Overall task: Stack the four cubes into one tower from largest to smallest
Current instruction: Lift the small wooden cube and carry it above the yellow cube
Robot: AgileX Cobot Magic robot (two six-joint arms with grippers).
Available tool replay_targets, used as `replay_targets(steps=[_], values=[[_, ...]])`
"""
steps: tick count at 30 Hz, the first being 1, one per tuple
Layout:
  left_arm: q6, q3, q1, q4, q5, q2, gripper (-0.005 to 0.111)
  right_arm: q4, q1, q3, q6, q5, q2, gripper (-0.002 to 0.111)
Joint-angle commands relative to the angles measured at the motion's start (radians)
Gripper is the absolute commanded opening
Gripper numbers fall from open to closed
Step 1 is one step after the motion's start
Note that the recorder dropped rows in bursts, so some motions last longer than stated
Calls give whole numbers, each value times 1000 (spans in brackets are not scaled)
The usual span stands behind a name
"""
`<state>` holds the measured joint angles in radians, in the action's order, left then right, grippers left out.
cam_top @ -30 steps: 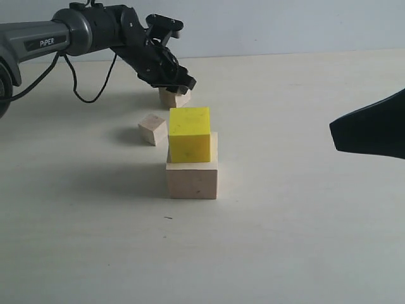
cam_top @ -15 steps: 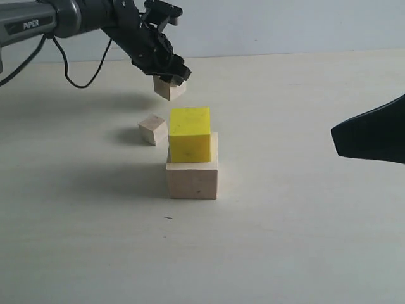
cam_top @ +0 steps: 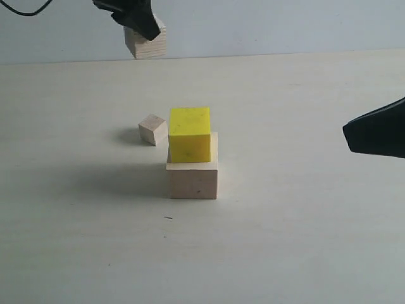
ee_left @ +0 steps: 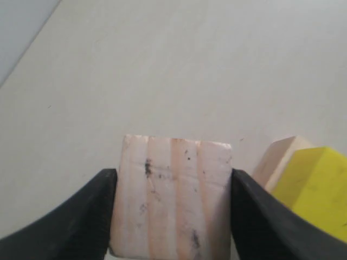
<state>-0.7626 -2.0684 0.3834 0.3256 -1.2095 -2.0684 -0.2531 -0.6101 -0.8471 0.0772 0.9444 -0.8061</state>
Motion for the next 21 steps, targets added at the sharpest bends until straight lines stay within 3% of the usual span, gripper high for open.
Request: replay_targets(steps=[1, 12, 15, 21], values=[[-31, -3, 15, 166, -12, 21, 0, 157, 0, 3, 6, -58, 3, 0], [-8, 17, 140, 109, -12, 51, 0, 283, 0, 3, -44, -42, 3, 0], [-20, 139, 143, 58, -12, 123, 0, 283, 0, 3, -44, -31, 3, 0], [-167, 271, 126, 182, -12, 209, 0, 279, 0, 3, -44, -31, 3, 0]])
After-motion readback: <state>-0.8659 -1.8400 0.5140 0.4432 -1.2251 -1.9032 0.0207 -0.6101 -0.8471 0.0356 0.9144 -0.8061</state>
